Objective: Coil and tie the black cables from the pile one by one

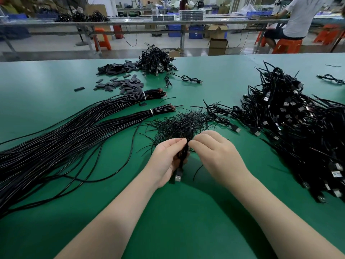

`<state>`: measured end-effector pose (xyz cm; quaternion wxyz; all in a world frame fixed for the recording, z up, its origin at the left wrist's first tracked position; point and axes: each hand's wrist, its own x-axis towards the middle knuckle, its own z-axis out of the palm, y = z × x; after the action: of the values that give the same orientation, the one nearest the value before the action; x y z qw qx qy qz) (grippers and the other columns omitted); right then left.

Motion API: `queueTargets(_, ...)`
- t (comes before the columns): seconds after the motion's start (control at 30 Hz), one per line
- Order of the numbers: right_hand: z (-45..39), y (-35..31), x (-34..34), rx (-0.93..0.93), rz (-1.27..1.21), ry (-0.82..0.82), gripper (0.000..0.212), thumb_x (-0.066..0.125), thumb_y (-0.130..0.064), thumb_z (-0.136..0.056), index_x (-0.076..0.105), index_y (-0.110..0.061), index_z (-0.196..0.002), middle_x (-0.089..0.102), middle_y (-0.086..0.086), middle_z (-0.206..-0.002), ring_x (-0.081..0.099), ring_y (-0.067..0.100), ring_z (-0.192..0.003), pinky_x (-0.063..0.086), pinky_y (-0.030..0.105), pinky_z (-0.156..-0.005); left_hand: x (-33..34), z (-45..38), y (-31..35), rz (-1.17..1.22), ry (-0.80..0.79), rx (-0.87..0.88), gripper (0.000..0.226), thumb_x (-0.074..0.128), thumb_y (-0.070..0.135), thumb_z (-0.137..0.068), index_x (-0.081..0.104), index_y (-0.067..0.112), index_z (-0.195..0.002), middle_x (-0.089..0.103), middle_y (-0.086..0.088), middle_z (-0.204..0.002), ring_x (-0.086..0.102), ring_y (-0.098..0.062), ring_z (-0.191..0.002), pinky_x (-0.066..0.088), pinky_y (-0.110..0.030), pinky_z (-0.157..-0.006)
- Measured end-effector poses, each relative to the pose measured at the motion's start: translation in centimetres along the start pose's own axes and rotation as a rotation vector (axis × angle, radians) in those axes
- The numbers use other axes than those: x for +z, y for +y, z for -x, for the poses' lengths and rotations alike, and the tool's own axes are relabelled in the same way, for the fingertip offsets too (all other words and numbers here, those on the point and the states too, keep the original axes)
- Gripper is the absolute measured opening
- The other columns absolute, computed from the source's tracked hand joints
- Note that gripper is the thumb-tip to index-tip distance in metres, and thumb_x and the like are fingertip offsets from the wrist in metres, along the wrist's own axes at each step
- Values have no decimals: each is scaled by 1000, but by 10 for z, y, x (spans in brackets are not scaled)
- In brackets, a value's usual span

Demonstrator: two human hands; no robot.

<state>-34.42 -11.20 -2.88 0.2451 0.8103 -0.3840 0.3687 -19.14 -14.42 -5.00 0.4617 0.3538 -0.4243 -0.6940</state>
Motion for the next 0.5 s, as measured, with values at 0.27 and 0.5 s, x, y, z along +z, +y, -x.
queueTargets(0.27,-10,-7,-5,1352,-1143,-242,25,76,-35,-81,74,-14,-67,69,0,-65,58,11,-58,52,22,-59,3,3,-1,50,32,75,15,54,7,-96,61,4,-109,67,-7,-92,63,-18,-84,51,-37,-87)
queueTargets(0.5,-14,-12,-5,1519,-1441,-82,11,73,-7,-82,73,-9,-71,69,5,-69,63,12,-61,55,22,-60,4,3,-3,23,18,98,11,55,6,-95,62,10,-102,68,-4,-91,65,-15,-85,54,-32,-84)
